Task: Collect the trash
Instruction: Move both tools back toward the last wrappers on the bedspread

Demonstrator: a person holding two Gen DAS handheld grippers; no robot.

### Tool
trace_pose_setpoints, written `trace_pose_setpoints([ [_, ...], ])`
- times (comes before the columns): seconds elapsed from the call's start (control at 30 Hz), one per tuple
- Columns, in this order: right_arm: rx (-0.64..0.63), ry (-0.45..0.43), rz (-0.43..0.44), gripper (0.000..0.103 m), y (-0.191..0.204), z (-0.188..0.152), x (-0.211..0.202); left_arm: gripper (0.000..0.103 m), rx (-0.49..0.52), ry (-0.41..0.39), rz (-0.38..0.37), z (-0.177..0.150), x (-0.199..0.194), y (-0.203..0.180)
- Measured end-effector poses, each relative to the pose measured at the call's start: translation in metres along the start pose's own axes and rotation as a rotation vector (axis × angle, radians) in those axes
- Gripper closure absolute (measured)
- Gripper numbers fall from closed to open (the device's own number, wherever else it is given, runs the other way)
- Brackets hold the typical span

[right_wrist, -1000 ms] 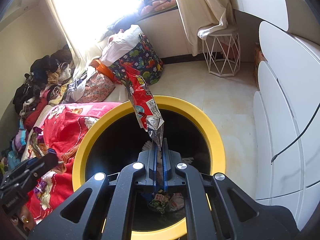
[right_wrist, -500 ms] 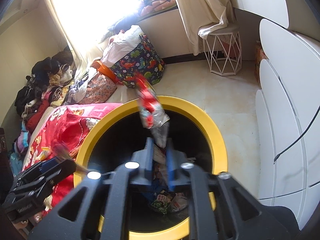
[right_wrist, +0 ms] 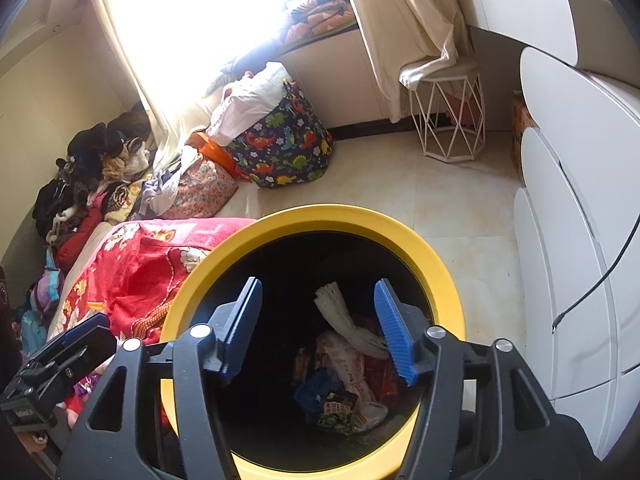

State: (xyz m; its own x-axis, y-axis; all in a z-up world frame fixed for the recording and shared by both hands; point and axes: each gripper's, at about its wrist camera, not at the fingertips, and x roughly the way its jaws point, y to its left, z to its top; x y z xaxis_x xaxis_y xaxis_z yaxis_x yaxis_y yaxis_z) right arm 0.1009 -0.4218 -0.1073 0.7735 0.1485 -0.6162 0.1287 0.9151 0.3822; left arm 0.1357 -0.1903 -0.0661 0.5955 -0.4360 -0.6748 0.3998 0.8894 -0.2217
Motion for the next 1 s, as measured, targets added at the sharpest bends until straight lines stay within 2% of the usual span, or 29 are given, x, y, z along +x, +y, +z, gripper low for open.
trace_pose_setpoints([
  [0.3,-0.064,-0.056,0.025,0.038,0.025,-0.002,-0.008,0.011,-0.028,-0.054,0.049,0.002,-0.026,0.021],
  [0.37,-0.069,-0.078,0.039,0.034,0.03,-0.003,-0.012,0.011,-0.026,-0.067,0.063,0.002,-0.033,0.025],
  [0.63,-0.117,-0.145,0.075,0.033,0.053,-0.005,-0.027,0.011,-0.052,-0.108,0.096,0.003,-0.056,0.045],
  [0.73,-0.136,-0.156,0.088,0.028,0.063,-0.007,-0.029,0.011,-0.06,-0.121,0.111,0.002,-0.063,0.052],
  [1.0,-0.182,-0.172,0.143,0.028,0.094,-0.017,-0.036,0.011,-0.094,-0.161,0.151,0.004,-0.083,0.075],
])
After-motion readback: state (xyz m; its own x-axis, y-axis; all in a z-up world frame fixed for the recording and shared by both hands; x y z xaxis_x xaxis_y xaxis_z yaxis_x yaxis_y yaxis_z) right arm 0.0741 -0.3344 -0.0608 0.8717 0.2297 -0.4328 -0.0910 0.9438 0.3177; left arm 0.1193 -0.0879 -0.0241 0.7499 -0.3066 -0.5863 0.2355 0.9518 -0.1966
